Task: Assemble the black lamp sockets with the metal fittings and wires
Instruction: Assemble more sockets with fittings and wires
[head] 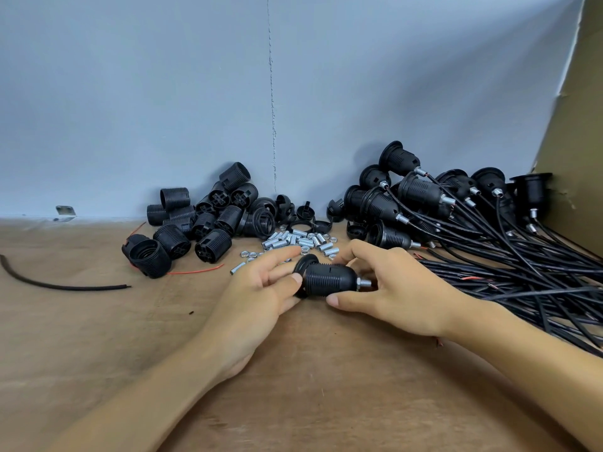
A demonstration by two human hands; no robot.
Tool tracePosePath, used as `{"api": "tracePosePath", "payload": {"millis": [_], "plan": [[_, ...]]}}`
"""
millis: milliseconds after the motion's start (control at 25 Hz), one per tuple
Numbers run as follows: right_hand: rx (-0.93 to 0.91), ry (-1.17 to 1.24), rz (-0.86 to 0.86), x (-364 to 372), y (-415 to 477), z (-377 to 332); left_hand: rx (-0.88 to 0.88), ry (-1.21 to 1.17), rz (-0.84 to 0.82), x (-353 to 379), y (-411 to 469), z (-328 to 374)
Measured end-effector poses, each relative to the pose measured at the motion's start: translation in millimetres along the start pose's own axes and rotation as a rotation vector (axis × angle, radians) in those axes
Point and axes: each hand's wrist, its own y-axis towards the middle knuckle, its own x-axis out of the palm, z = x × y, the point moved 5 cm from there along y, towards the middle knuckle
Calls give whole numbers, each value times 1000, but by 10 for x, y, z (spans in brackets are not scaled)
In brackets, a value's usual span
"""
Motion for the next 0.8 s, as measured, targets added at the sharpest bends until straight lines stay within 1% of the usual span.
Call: {"api": "tracePosePath", "payload": {"millis": [80, 160, 280, 400, 520, 680, 720, 800], "plan": [[-49, -84, 72, -1, -7, -33, 11, 21, -3, 38, -21, -8], [-111, -163, 121, 13, -8, -83, 76, 82, 18, 65, -44, 4], [-135, -215, 122, 28, -21, -112, 151, 136, 78, 57, -43, 11], [-121, -205, 83, 63, -40, -121, 151, 147, 76, 47, -35, -1], [-80, -164, 94, 99, -34, -103, 149, 135, 58, 35, -18, -7], [-117, -141, 42, 182, -15, -97, 175, 179, 42, 65, -28, -14], [-101, -132, 41, 188, -5, -85, 186, 197, 41, 74, -35, -10], [-64, -91, 93, 163, 5, -60, 199, 204, 48, 73, -34, -5]]}}
